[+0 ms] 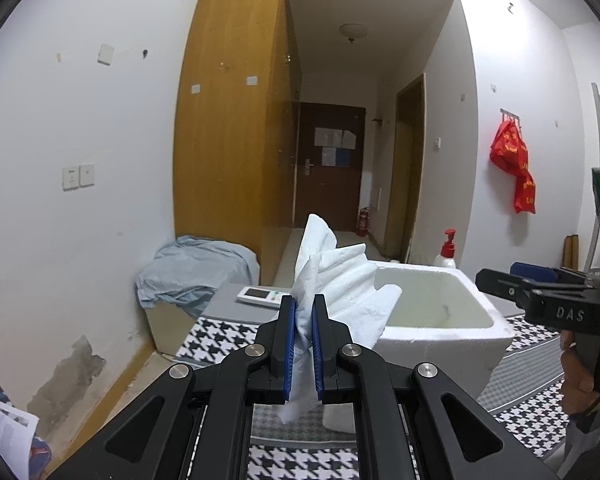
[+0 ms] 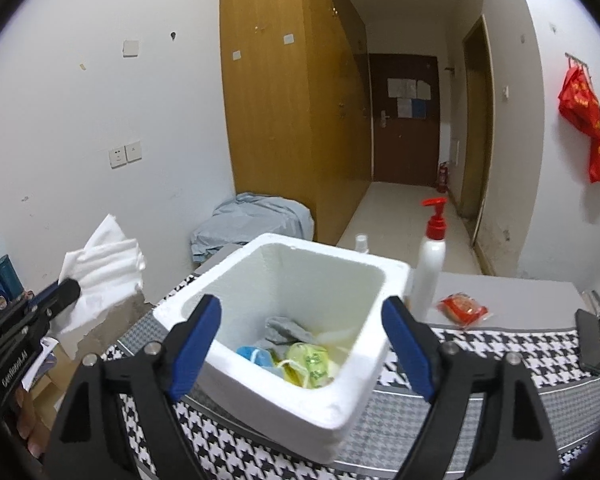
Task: Organize soft objects
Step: 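Move the left gripper over the box and release the white cloth inside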
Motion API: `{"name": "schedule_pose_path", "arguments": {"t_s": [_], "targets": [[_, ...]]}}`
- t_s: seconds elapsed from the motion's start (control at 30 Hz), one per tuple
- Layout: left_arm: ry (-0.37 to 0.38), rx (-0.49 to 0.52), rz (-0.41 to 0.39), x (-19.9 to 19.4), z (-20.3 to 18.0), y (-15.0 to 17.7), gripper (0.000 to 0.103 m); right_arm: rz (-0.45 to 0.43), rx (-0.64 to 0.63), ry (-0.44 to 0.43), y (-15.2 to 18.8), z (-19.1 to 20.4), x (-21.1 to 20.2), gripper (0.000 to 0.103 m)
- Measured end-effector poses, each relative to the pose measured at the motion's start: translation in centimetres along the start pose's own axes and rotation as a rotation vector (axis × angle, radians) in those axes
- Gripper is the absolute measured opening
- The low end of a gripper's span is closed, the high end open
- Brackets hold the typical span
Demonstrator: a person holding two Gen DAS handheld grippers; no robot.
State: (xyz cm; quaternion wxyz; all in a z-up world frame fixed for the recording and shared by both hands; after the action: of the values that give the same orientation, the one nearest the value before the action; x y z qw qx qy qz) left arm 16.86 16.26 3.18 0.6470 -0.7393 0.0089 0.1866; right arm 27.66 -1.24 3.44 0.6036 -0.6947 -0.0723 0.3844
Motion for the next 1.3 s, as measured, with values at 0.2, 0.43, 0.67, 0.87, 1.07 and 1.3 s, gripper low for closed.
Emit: {"name": "schedule_pose_path", "arguments": {"t_s": [0.2,0.43,0.67,0.87,1.07,1.3], "targets": [[0.018,0.004,-0.007,0.6,-1.1,-0.6,0.008,-0.025,0.021,0.035,0.4,-1.6,-1.4,0.086],[0.045,0.028,-0.015,1.5,-2.8,-1.5,0.008,-0.038,0.051,0.079,1.2,-3.9,-2.8,0.086],[0.073,0.042,0.002,2.7,-4.6,-2.1,0.008,-0.054,0.076,0.115,1.9,-5.7,-4.2,0.086],[0.102,0.069,0.005,3.4,-6.3,-2.4,0.008,-0.061,0.09,0.147,2.6,-7.0,-5.2,0.086],[0.133,0.092,0.023,4.4,-7.9,-2.5,0.008,-0.071,0.104,0.174,3.4,-8.3,-6.2,0.086],[0.148,0.112,0.048,5.6,-9.5,-2.2,0.008,-0.077,0.123,0.194,3.9,-9.6,-7.0,0.086]]}}
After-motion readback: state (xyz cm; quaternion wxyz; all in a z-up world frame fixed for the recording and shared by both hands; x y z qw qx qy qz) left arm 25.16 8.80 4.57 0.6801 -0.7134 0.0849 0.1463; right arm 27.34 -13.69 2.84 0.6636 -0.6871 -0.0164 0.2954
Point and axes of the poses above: each gripper's, at about its wrist camera, not at the fingertips, and x roughly the way its jaws point, z to its left, y to its underside, the point moved 3 cm from there along x, roughly the way its jaws point, and after that the axes turned 2 degrees about -x, right-handed, at the moved point
